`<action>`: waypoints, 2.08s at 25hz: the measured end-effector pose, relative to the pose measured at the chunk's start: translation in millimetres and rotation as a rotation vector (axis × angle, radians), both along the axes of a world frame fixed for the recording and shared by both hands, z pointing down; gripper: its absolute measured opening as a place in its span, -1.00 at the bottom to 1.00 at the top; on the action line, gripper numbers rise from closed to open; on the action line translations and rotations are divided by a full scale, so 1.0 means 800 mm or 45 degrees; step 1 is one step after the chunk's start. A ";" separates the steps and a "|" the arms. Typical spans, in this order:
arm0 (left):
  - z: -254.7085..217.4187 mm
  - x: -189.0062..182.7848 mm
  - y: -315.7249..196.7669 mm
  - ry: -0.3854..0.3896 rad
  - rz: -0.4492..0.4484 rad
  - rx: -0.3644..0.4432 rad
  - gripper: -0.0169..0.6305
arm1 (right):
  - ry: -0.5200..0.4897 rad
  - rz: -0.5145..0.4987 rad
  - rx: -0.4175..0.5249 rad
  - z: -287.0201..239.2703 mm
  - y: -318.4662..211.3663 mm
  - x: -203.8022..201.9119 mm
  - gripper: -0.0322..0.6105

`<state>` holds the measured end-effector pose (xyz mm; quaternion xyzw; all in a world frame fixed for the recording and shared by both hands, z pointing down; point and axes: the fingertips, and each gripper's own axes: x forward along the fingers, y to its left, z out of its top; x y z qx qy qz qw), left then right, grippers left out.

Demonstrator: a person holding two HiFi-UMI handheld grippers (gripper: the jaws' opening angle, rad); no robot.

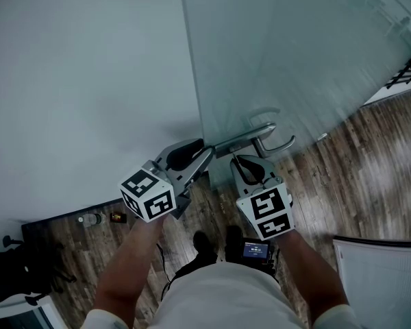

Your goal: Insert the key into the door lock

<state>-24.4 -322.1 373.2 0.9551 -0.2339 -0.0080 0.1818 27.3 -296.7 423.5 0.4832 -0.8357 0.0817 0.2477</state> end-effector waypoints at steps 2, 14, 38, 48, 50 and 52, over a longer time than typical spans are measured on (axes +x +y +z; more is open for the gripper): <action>-0.001 0.000 0.000 0.002 -0.002 -0.002 -0.64 | -0.003 -0.004 0.001 -0.001 0.001 -0.001 -0.82; -0.001 -0.002 0.000 0.011 -0.033 -0.015 -0.64 | -0.011 -0.031 0.007 0.002 0.001 -0.004 -0.82; -0.009 -0.012 0.005 0.026 -0.112 0.025 -0.64 | -0.045 -0.008 0.050 -0.016 0.007 0.008 -0.68; -0.015 -0.023 0.015 0.034 -0.131 0.027 -0.64 | -0.088 0.030 0.066 -0.031 0.014 0.020 -0.68; -0.017 -0.025 0.019 0.032 -0.131 0.026 -0.65 | -0.091 0.035 0.067 -0.032 0.017 0.022 -0.68; -0.018 -0.026 0.022 0.030 -0.131 0.029 -0.67 | -0.092 0.038 0.067 -0.033 0.018 0.023 -0.68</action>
